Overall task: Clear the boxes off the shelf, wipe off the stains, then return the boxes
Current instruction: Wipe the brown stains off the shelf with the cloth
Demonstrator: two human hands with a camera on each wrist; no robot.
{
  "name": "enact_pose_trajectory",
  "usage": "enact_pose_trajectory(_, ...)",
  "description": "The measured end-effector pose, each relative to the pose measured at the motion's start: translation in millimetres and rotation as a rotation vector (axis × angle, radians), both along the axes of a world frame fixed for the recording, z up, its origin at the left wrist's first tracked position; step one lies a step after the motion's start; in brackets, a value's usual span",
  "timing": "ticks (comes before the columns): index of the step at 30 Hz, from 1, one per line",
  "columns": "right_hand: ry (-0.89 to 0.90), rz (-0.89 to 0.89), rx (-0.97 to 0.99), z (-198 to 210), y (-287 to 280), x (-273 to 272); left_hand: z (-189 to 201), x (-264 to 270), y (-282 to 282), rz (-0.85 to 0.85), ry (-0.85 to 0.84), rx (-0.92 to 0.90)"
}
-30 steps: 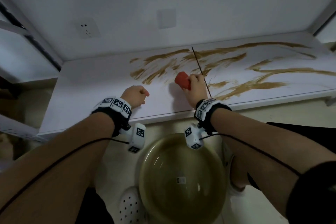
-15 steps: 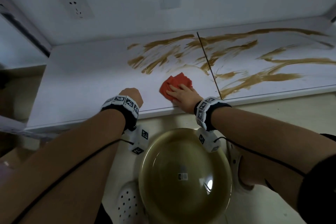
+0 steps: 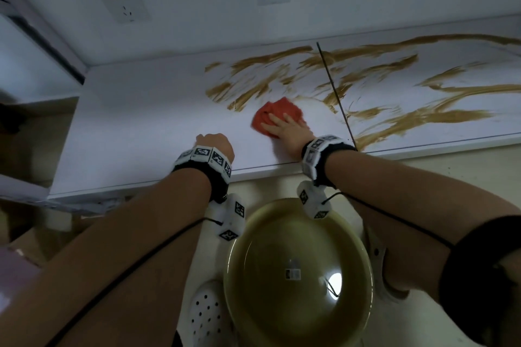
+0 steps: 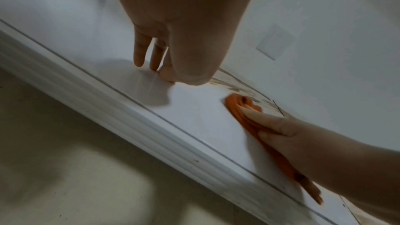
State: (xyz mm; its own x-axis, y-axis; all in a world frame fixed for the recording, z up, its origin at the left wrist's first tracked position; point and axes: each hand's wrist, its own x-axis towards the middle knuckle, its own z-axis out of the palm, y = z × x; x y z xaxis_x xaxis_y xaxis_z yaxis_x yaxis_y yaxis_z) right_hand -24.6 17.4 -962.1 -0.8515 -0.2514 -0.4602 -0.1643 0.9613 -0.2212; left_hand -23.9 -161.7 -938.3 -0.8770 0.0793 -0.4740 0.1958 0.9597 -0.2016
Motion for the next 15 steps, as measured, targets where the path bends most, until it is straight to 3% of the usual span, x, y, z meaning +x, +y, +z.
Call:
enact_pose_trajectory(4, -0.042, -0.226, 0.042, 8.9, 55.0, 10.9, -2.6, -0.3, -0.4, -0.014, -0.012, -0.04)
enact_pose_trajectory(7, -0.015, -0.279, 0.065, 7.2, 54.6, 30.0, -6.4, 1.5, -0.1, -0.034, -0.018, -0.084)
enact_pose_trajectory(15, -0.066, 0.07, -0.029, 0.6, -41.3, 24.9, -4.6, 5.5, -0.3, -0.038, -0.026, -0.146)
